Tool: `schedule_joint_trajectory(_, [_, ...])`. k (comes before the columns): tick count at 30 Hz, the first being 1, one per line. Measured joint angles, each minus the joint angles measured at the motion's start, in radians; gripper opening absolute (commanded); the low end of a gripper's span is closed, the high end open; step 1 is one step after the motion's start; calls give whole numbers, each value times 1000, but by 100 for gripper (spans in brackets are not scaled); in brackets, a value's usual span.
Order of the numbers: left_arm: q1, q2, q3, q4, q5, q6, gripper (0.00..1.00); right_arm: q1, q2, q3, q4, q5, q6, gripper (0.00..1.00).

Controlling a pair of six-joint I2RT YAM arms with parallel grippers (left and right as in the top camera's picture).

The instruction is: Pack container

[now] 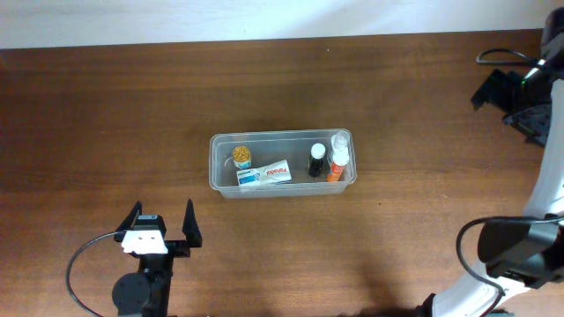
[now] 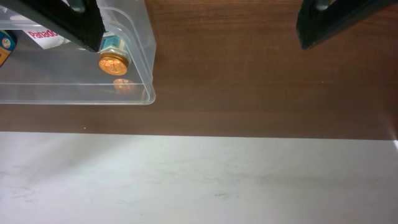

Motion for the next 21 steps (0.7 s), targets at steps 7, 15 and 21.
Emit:
schedule_joint_trajectory(7, [0, 0, 0, 0, 0, 0, 99, 238, -183, -1, 22, 80, -35, 98])
schedule_joint_trajectory(15, [0, 0, 0, 0, 0, 0, 99, 487, -480, -151, 334, 208, -64, 98])
schedule_joint_trajectory(21, [0, 0, 0, 1, -1, 0, 99, 520, -746, -631, 869, 186, -68, 98])
